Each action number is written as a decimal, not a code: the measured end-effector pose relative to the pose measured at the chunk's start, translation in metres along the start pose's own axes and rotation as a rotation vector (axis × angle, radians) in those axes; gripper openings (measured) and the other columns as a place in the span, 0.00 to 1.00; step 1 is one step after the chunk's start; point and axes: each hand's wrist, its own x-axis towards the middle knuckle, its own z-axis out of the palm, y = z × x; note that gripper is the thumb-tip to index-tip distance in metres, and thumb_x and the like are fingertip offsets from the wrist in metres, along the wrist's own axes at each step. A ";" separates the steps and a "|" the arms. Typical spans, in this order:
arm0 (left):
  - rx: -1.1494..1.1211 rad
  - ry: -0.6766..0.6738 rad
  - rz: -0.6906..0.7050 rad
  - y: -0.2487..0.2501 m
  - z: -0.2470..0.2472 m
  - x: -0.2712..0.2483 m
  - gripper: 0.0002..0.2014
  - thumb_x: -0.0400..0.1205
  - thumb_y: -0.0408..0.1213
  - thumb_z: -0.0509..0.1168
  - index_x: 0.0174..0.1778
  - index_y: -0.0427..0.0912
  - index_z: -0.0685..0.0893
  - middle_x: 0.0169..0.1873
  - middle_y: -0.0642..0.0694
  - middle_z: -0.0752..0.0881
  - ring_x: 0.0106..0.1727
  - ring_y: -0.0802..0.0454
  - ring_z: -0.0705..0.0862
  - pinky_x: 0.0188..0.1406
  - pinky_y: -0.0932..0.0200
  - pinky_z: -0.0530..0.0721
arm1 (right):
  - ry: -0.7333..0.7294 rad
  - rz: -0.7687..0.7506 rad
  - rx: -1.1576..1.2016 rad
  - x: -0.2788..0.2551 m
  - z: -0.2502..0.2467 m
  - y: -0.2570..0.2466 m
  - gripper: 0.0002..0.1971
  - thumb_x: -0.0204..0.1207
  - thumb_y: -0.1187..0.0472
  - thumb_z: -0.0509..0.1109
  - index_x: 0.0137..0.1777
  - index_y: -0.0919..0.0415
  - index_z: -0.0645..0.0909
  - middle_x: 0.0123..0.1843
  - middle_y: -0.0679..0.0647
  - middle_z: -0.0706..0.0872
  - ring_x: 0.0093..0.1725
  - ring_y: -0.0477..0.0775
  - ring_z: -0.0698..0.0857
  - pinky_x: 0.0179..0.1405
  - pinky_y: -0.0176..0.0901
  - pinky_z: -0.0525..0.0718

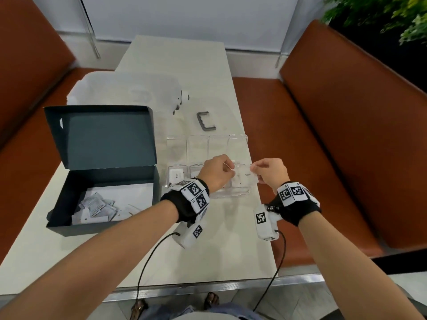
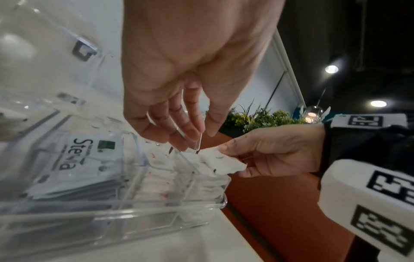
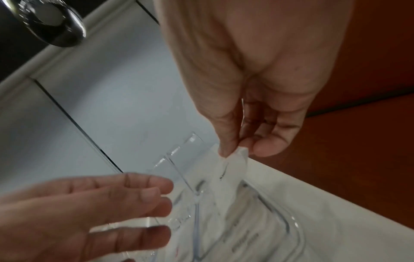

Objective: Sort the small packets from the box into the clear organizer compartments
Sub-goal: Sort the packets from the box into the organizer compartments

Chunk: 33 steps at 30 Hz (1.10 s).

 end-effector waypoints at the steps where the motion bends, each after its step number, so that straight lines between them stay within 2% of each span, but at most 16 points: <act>1: 0.038 -0.012 0.017 0.001 0.003 0.002 0.07 0.80 0.34 0.69 0.54 0.41 0.84 0.46 0.47 0.85 0.45 0.52 0.82 0.40 0.69 0.77 | -0.020 0.007 0.002 0.001 0.002 0.002 0.05 0.76 0.62 0.74 0.48 0.62 0.88 0.32 0.52 0.85 0.31 0.47 0.81 0.39 0.41 0.87; 3: 0.118 -0.047 0.054 0.004 0.008 0.005 0.09 0.79 0.34 0.71 0.55 0.41 0.84 0.50 0.45 0.85 0.49 0.47 0.84 0.52 0.56 0.82 | -0.043 -0.006 0.004 -0.001 0.008 0.003 0.04 0.74 0.62 0.76 0.46 0.62 0.88 0.32 0.53 0.85 0.30 0.47 0.81 0.35 0.38 0.85; 5: 0.250 -0.072 0.086 0.007 0.014 0.007 0.12 0.79 0.38 0.72 0.57 0.44 0.83 0.53 0.45 0.84 0.52 0.45 0.84 0.57 0.47 0.82 | -0.034 -0.046 -0.009 -0.003 0.014 0.002 0.05 0.73 0.61 0.77 0.45 0.61 0.87 0.34 0.53 0.86 0.31 0.48 0.82 0.34 0.39 0.86; 6: 0.331 -0.074 0.099 0.008 0.016 0.008 0.13 0.79 0.40 0.72 0.58 0.46 0.83 0.55 0.45 0.83 0.54 0.46 0.83 0.58 0.46 0.81 | -0.026 -0.062 -0.021 -0.004 0.015 0.001 0.05 0.72 0.60 0.78 0.45 0.61 0.87 0.36 0.53 0.86 0.33 0.48 0.83 0.37 0.41 0.87; 8: 0.473 -0.069 0.118 0.008 0.019 0.011 0.14 0.79 0.43 0.71 0.60 0.48 0.82 0.57 0.47 0.82 0.57 0.46 0.82 0.61 0.47 0.76 | -0.025 -0.082 -0.037 -0.004 0.013 0.000 0.07 0.72 0.61 0.78 0.48 0.61 0.86 0.38 0.53 0.87 0.37 0.50 0.85 0.44 0.45 0.88; 10: 0.551 -0.057 0.130 0.007 0.021 0.013 0.15 0.80 0.44 0.70 0.62 0.49 0.81 0.57 0.47 0.82 0.59 0.46 0.81 0.61 0.46 0.71 | -0.051 -0.105 -0.065 -0.003 0.007 0.001 0.08 0.71 0.62 0.78 0.49 0.60 0.86 0.37 0.52 0.85 0.41 0.50 0.85 0.46 0.45 0.86; 14: 0.603 -0.041 0.129 0.005 0.022 0.017 0.15 0.81 0.44 0.69 0.63 0.49 0.82 0.58 0.48 0.81 0.61 0.45 0.81 0.60 0.47 0.69 | -0.144 -0.172 -0.183 -0.008 0.001 0.002 0.06 0.70 0.63 0.79 0.47 0.60 0.88 0.38 0.54 0.87 0.39 0.47 0.82 0.35 0.29 0.74; 19: 0.641 -0.083 0.146 0.007 0.024 0.023 0.15 0.81 0.42 0.69 0.63 0.48 0.83 0.58 0.48 0.83 0.61 0.45 0.81 0.55 0.49 0.66 | -0.139 -0.165 -0.243 -0.009 0.005 0.002 0.06 0.71 0.61 0.78 0.47 0.60 0.87 0.34 0.50 0.82 0.32 0.42 0.77 0.29 0.28 0.69; 24: 0.656 -0.125 0.173 0.009 0.022 0.023 0.15 0.82 0.44 0.69 0.64 0.48 0.83 0.57 0.48 0.83 0.60 0.46 0.82 0.53 0.50 0.64 | -0.131 -0.158 -0.258 -0.011 0.000 0.002 0.07 0.72 0.59 0.78 0.48 0.59 0.86 0.34 0.49 0.82 0.33 0.42 0.78 0.29 0.30 0.69; 27: 0.634 -0.089 0.171 0.010 0.013 0.016 0.18 0.82 0.50 0.66 0.66 0.50 0.81 0.60 0.48 0.82 0.62 0.47 0.81 0.58 0.48 0.67 | -0.050 -0.210 -0.270 -0.014 -0.005 -0.011 0.04 0.75 0.58 0.75 0.48 0.57 0.86 0.33 0.46 0.80 0.34 0.38 0.77 0.28 0.25 0.67; 29: 0.583 -0.061 0.165 0.011 0.000 0.007 0.18 0.83 0.51 0.64 0.67 0.50 0.80 0.60 0.49 0.83 0.61 0.47 0.81 0.61 0.48 0.70 | -0.038 -0.251 -0.257 -0.018 -0.006 -0.029 0.03 0.76 0.59 0.73 0.47 0.55 0.86 0.34 0.45 0.82 0.36 0.40 0.80 0.29 0.24 0.69; 33: 0.429 -0.027 0.143 0.002 -0.058 -0.019 0.14 0.83 0.49 0.65 0.63 0.50 0.84 0.57 0.51 0.86 0.56 0.51 0.84 0.61 0.48 0.79 | -0.152 -0.349 -0.208 -0.037 0.013 -0.076 0.04 0.77 0.62 0.71 0.47 0.53 0.87 0.40 0.49 0.88 0.38 0.46 0.85 0.27 0.21 0.73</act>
